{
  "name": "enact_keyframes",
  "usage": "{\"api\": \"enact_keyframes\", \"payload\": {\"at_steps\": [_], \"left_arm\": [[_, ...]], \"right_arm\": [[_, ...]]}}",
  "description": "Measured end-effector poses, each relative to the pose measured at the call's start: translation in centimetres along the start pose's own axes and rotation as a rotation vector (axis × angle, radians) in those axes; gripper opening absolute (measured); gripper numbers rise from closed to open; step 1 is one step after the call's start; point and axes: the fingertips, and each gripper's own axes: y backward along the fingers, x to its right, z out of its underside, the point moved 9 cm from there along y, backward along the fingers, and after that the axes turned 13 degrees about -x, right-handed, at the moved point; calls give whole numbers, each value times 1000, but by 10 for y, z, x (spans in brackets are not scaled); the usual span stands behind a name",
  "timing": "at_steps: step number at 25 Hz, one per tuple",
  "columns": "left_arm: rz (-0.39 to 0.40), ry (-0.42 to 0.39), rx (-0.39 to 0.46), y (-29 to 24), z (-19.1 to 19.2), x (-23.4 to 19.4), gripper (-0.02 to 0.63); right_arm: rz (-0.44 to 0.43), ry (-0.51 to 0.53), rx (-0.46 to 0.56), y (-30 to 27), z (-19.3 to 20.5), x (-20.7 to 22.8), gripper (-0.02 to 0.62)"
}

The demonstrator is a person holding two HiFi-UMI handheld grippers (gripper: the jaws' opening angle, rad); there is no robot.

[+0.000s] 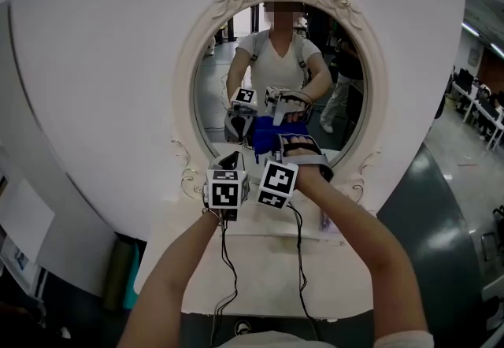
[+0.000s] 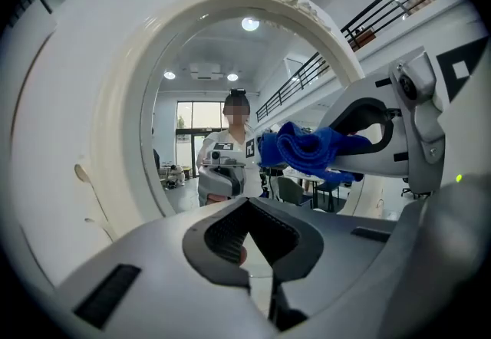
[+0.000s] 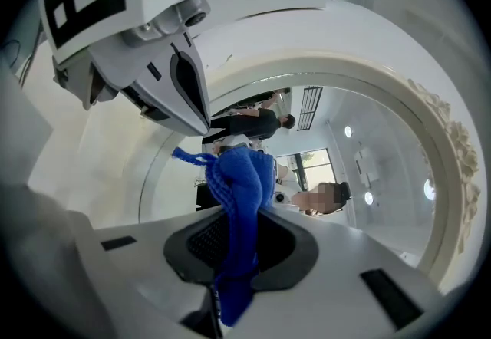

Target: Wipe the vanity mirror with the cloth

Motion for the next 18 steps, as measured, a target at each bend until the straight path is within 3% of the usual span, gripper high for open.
{"api": "enact_keyframes", "payload": {"at_steps": [18], "left_arm": [[39, 12, -128, -22, 89, 8, 3]], "right_arm": [[-193, -43, 9, -34, -1, -119, 66]]}}
